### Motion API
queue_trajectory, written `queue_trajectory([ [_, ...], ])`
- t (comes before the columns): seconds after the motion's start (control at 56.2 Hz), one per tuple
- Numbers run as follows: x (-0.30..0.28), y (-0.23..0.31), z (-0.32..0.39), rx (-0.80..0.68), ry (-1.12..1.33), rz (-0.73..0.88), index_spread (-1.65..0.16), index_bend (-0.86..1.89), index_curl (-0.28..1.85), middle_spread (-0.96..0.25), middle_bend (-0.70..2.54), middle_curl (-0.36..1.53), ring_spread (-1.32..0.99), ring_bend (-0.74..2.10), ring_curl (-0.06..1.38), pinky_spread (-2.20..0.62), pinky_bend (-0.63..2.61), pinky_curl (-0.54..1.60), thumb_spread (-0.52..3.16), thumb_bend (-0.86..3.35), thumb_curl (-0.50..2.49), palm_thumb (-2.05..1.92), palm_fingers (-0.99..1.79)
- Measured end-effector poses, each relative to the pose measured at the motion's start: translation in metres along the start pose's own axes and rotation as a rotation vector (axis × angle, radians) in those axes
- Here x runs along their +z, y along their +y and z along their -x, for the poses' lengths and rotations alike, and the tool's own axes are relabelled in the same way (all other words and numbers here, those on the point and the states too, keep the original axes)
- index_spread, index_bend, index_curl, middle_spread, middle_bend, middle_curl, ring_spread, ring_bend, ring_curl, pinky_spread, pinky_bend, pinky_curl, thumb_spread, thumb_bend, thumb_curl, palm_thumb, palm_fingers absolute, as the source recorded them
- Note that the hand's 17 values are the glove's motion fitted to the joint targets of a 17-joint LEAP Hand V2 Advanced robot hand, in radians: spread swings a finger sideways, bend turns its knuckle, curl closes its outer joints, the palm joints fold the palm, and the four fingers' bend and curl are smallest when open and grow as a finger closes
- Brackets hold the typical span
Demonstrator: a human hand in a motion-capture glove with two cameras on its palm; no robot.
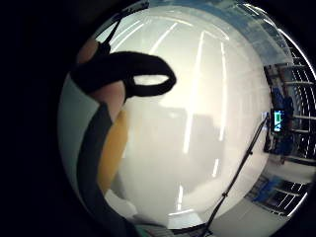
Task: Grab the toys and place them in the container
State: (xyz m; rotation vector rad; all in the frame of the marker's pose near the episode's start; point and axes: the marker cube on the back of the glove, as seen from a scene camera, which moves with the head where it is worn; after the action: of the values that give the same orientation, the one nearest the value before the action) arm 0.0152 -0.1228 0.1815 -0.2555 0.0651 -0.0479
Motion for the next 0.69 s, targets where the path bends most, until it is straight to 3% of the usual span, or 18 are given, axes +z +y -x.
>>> queue_trajectory([
  [0.125,0.000,-0.002,0.003,-0.006,-0.006,-0.033,-0.40,0.11,0.26,-0.27,0.43,0.38,-0.43,0.84,0.40,-0.29,1.02,0.39,1.34,0.10,0.47,0.49,0.62],
  [0.409,-0.014,-0.008,0.005,-0.053,0.031,-0.037,-0.41,0.18,0.30,-0.33,0.50,0.49,-0.55,0.88,0.48,-0.39,1.07,0.42,1.06,0.10,0.64,0.63,0.63],
  [0.694,-0.212,-0.021,-0.012,-0.131,0.194,-0.377,-0.44,0.18,0.36,-0.35,0.48,0.56,-0.58,0.85,0.52,-0.40,1.11,0.42,0.94,0.06,0.76,0.64,0.61],
])
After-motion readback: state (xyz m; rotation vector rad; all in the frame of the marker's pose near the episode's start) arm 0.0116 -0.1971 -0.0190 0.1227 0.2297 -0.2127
